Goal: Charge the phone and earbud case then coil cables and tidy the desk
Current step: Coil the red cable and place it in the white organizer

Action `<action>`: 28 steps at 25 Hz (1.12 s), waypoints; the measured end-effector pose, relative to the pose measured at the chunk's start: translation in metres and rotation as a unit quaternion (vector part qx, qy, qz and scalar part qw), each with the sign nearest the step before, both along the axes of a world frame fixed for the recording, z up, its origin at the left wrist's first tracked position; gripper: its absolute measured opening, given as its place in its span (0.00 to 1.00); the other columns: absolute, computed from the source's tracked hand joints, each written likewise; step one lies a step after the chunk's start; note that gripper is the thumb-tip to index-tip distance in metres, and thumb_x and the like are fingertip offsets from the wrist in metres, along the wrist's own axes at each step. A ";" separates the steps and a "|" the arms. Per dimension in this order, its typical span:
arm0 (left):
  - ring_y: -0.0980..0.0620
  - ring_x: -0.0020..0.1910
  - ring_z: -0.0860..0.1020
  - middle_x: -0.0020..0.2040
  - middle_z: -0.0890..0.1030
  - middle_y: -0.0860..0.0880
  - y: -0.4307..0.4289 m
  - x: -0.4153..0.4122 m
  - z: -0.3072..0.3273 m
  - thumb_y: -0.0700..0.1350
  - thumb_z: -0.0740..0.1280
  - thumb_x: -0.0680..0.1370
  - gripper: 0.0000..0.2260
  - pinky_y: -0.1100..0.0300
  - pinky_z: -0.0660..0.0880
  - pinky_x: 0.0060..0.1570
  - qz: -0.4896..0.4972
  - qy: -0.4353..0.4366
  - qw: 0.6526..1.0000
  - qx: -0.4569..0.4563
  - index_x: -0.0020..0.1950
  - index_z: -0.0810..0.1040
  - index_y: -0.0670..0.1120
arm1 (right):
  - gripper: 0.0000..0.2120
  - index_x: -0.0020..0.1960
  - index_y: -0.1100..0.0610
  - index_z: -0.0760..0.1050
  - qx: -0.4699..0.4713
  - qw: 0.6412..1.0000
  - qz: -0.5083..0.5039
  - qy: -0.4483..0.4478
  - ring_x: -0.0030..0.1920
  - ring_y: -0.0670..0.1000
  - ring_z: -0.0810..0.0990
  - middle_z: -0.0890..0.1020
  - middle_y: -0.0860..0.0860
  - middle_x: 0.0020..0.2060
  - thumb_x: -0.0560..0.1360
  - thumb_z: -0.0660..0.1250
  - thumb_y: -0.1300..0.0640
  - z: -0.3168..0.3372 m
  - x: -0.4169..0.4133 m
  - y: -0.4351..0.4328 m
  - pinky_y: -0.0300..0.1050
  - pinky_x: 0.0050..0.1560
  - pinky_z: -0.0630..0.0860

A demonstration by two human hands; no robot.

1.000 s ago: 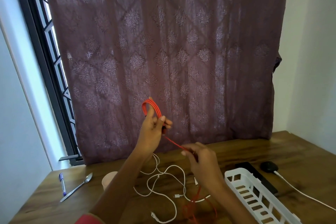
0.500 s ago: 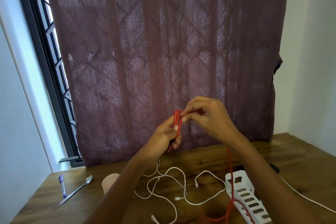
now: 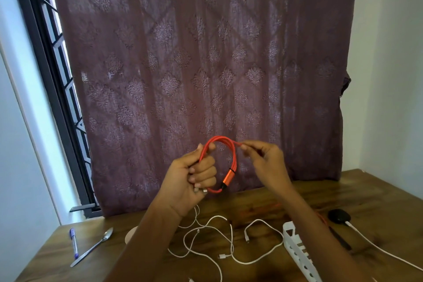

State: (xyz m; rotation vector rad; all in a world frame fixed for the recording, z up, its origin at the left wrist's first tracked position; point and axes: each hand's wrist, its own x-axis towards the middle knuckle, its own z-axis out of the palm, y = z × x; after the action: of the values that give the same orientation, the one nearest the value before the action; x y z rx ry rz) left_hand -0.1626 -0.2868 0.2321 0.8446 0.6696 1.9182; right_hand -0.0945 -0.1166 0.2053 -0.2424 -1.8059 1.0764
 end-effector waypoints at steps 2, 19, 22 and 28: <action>0.59 0.16 0.59 0.20 0.61 0.54 0.006 -0.001 -0.001 0.46 0.55 0.77 0.14 0.69 0.59 0.16 0.037 -0.021 0.999 0.028 0.42 0.78 0.42 | 0.07 0.49 0.58 0.82 0.003 0.999 -0.022 -0.044 0.28 0.39 0.73 0.78 0.47 0.29 0.76 0.64 0.60 -0.027 -0.007 -0.010 0.32 0.34 0.71; 0.60 0.31 0.75 0.31 0.73 0.51 0.020 -0.022 -0.043 0.42 0.56 0.80 0.13 0.66 0.76 0.38 0.403 0.329 0.851 -0.073 0.64 0.69 0.48 | 0.12 0.44 0.51 0.82 0.440 0.883 -0.133 -0.090 0.34 0.51 0.77 0.79 0.47 0.32 0.64 0.67 0.63 -0.032 0.027 -0.064 0.40 0.31 0.73; 0.60 0.30 0.76 0.33 0.75 0.50 0.019 -0.011 -0.046 0.40 0.56 0.80 0.13 0.66 0.76 0.34 0.349 0.389 0.847 -0.095 0.63 0.71 0.43 | 0.10 0.45 0.51 0.82 0.499 0.851 -0.146 -0.073 0.34 0.53 0.76 0.78 0.48 0.33 0.68 0.67 0.62 -0.008 0.030 -0.050 0.44 0.35 0.69; 0.61 0.19 0.63 0.22 0.67 0.55 0.014 0.000 -0.034 0.41 0.52 0.81 0.11 0.70 0.62 0.23 0.234 0.410 0.865 -0.168 0.51 0.73 0.42 | 0.08 0.44 0.60 0.79 0.464 0.878 -0.070 -0.089 0.39 0.55 0.79 0.82 0.52 0.37 0.67 0.68 0.58 0.021 0.032 -0.031 0.46 0.42 0.73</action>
State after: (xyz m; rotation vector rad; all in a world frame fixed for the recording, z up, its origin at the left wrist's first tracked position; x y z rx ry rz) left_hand -0.1626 -0.2727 0.1984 1.3608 1.8062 1.6956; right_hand -0.0621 -0.1481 0.2264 0.1205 -2.2224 0.0017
